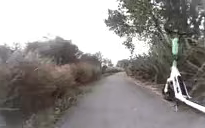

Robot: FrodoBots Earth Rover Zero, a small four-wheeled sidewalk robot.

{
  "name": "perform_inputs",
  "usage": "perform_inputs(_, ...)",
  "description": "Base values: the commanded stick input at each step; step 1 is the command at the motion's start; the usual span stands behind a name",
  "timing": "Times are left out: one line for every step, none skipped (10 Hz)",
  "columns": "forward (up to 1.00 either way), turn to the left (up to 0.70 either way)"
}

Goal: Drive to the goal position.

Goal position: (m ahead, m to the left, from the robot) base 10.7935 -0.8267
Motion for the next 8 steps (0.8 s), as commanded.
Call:
perform_inputs(1.00, 0.00)
perform_inputs(1.00, 0.00)
perform_inputs(1.00, 0.00)
perform_inputs(1.00, 0.00)
perform_inputs(1.00, 0.00)
perform_inputs(1.00, 0.00)
perform_inputs(1.00, 0.00)
perform_inputs(1.00, 0.00)
